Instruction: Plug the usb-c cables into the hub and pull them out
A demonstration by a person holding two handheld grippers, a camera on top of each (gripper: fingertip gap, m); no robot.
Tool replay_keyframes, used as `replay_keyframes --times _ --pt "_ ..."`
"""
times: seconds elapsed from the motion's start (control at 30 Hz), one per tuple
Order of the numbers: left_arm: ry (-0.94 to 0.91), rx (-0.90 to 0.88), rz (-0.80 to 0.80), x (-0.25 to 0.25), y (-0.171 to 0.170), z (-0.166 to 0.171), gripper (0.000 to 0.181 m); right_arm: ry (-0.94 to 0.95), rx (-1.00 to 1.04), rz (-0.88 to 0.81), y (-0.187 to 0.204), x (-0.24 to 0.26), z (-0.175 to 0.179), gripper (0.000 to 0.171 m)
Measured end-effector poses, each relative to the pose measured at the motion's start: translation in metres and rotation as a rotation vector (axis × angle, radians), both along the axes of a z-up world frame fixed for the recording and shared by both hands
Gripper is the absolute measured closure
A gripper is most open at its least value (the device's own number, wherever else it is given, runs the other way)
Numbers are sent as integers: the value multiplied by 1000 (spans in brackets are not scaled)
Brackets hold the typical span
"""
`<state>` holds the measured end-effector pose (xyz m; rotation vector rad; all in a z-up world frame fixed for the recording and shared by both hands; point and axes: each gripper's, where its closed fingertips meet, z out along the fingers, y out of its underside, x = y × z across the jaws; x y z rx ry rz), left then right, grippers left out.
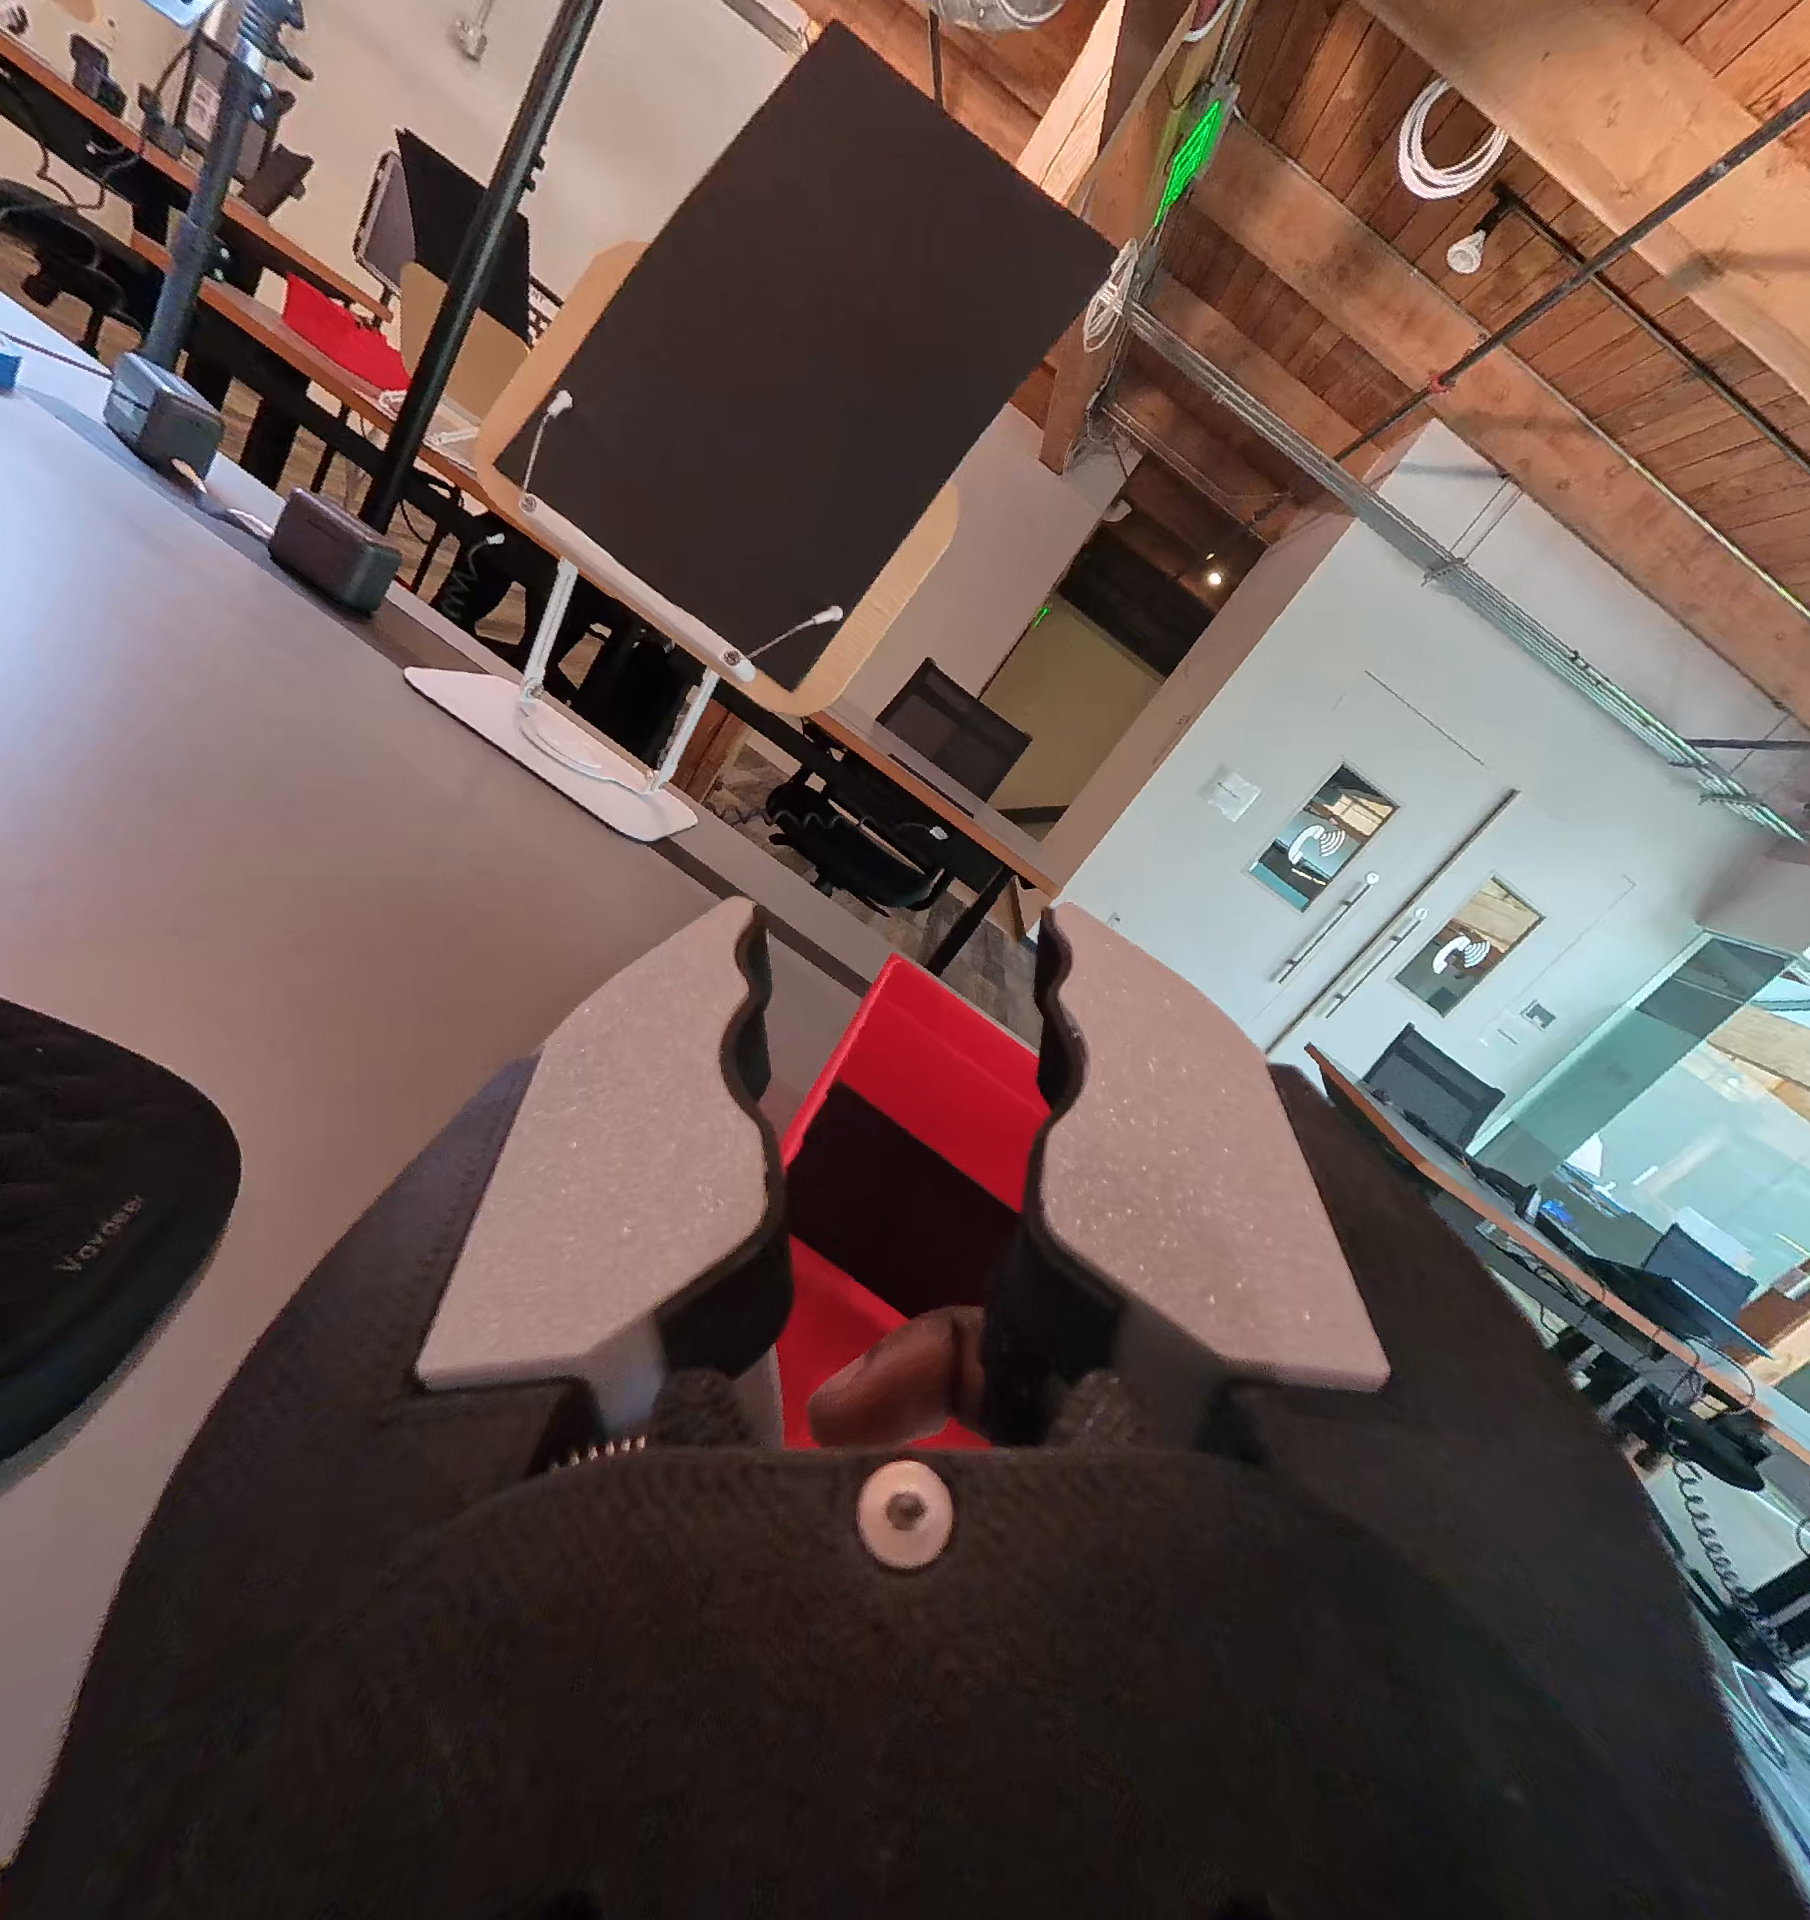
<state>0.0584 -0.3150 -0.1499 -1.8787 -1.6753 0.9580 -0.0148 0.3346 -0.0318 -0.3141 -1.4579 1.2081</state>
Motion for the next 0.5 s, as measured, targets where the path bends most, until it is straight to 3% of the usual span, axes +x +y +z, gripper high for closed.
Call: replay_keyframes --times 0.13,0.27,0.5 --pt "349 -19 -14 -4 -4 75 158 -2 -6 24 -9 -1 -1 124" --pt "571 -182 -19 -7 1 130 158 -6 1 54 -23 -1 -3 125" --pt "840 -409 -183 -27 87 186 159 -108 -100 311 -90 11 -1 126"
